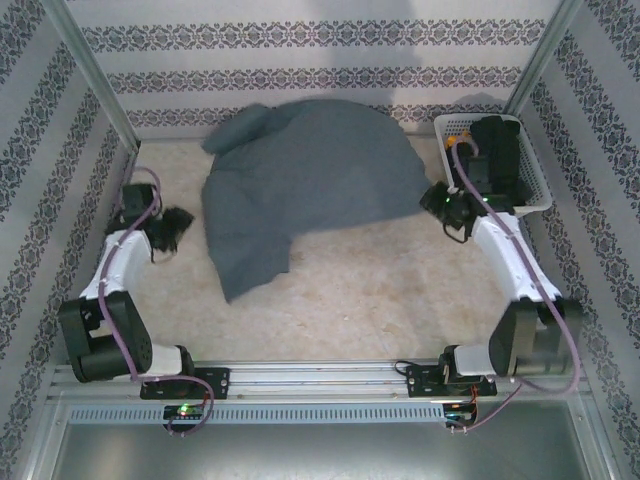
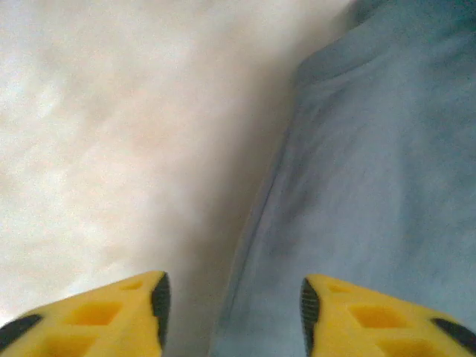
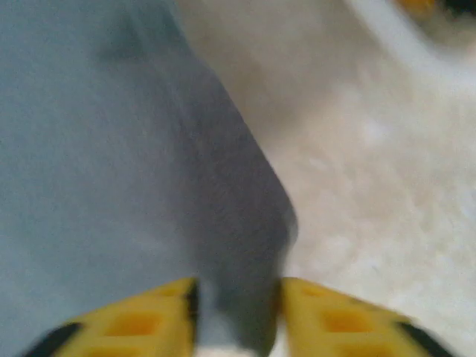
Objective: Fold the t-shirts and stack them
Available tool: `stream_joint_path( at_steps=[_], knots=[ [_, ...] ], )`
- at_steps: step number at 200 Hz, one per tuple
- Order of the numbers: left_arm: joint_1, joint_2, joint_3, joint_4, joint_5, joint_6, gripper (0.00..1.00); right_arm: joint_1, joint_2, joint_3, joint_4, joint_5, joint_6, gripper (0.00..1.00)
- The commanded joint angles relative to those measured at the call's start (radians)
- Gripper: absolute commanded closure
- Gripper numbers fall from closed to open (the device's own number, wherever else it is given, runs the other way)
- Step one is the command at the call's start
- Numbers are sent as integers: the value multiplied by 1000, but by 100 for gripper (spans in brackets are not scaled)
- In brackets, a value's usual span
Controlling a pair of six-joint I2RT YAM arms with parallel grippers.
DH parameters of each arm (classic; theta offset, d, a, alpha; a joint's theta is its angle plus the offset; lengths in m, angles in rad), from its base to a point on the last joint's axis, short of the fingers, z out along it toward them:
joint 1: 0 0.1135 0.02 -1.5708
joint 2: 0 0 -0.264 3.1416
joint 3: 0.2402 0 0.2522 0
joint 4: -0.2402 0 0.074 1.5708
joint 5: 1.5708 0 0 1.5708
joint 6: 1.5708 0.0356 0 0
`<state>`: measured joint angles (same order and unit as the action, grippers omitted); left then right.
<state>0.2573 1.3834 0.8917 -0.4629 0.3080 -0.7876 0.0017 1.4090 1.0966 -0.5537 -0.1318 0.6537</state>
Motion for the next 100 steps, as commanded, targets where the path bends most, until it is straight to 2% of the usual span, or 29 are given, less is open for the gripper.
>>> stream_joint_path(
  at_steps=[1, 20, 37, 67, 100],
  knots=[
    [4, -42, -67, 111, -27, 19, 36, -2, 64, -31, -7, 18, -26, 47],
    [-3, -75, -132, 107, -25, 1, 37, -1, 120, -33, -36, 3, -42, 47],
    [-36, -165, -189, 85, -39, -23, 38, 6, 116, -51, -39, 22, -52, 46],
    [-171, -274, -282, 91, -78, -22, 41, 20, 93, -92, 18, 11, -67, 47],
    [-320, -320, -367, 209, -179, 9, 44, 66, 79, -144, 171, -34, -62, 47]
  ],
)
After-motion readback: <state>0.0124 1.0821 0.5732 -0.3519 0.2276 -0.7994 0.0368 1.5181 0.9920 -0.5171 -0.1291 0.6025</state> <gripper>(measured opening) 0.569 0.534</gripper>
